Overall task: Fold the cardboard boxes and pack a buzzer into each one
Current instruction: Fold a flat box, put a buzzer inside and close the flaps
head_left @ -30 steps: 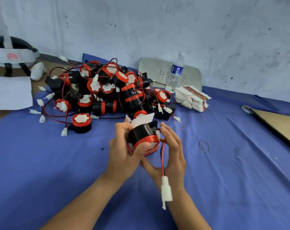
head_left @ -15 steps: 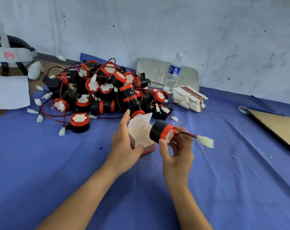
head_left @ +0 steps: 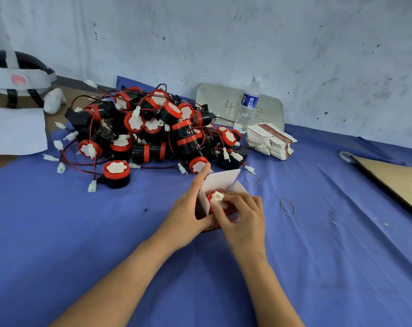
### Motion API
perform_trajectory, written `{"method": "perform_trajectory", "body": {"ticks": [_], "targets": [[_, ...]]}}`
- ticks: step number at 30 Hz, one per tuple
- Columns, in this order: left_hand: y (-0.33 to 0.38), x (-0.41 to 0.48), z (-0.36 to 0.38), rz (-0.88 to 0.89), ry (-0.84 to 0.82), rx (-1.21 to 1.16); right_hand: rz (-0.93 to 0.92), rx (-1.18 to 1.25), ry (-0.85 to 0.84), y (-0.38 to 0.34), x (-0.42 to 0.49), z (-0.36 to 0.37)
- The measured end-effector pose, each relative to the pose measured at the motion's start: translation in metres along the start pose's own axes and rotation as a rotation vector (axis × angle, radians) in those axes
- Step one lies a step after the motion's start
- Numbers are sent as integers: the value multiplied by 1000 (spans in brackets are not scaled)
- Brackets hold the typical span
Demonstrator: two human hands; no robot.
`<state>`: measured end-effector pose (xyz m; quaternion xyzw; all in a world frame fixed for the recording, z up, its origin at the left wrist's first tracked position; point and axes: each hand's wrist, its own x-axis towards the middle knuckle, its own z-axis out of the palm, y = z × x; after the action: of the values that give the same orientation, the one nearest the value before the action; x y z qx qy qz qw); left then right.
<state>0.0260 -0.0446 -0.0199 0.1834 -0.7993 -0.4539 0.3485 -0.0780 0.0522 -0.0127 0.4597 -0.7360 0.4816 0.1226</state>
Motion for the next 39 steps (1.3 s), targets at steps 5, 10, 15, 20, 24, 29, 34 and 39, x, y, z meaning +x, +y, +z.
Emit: {"method": "perform_trajectory", "body": {"ticks": [5, 10, 15, 20, 24, 29, 34, 39], "targets": [[2, -2, 0, 17, -34, 52, -43, -52, -41, 2, -1, 1], [1, -3, 0, 145, 4, 194, 198, 316, 172, -2, 1, -4], [3, -3, 2, 153, 117, 316, 212, 418, 373, -3, 3, -10], [9, -7, 8, 124, -26, 381, 97, 313, 394, -1, 2, -9], [7, -6, 11, 52, -81, 418, 15, 270, 370, -2, 2, -12], [9, -7, 11, 21, -82, 395, -85, 22, 367, 2, 6, -13], [10, -8, 14, 25, -21, 470, -150, -118, 256, 5, 8, -19], [10, -9, 21, 46, 48, 566, -182, -197, 141, 5, 7, -18]]}}
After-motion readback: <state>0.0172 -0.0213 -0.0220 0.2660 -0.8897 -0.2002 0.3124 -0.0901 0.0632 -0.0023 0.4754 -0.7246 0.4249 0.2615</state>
